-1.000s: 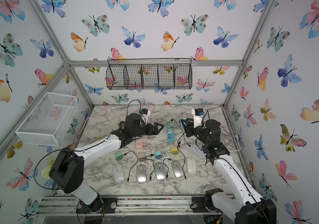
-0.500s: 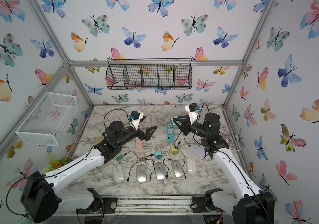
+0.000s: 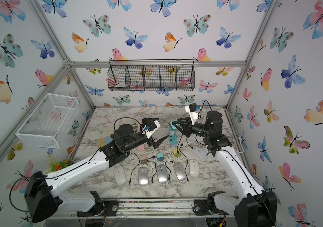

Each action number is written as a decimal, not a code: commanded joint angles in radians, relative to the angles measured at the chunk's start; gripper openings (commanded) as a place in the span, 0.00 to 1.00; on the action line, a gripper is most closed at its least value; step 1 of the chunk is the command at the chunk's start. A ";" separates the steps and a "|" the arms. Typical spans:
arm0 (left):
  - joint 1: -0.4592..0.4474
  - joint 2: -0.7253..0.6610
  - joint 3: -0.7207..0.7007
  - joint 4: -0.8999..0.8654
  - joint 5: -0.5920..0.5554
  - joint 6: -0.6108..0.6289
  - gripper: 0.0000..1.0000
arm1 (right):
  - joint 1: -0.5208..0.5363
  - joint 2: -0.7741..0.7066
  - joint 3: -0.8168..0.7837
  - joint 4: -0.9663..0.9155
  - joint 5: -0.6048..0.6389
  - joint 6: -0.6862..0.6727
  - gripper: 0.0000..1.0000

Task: Unplug the wireless mouse
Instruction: Remove the power cord from the plug.

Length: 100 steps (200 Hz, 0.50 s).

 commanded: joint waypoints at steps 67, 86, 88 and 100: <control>-0.055 0.076 0.063 0.034 -0.102 0.156 0.95 | 0.011 0.024 0.037 -0.006 -0.143 0.067 0.02; -0.066 0.092 0.077 0.041 -0.141 0.165 0.91 | 0.015 0.036 0.043 -0.004 -0.136 0.086 0.02; -0.067 0.093 0.077 0.041 -0.143 0.165 0.91 | 0.016 0.037 0.043 -0.005 -0.136 0.088 0.02; -0.068 0.096 0.077 0.049 -0.145 0.166 0.90 | 0.020 0.042 0.045 -0.001 -0.138 0.097 0.02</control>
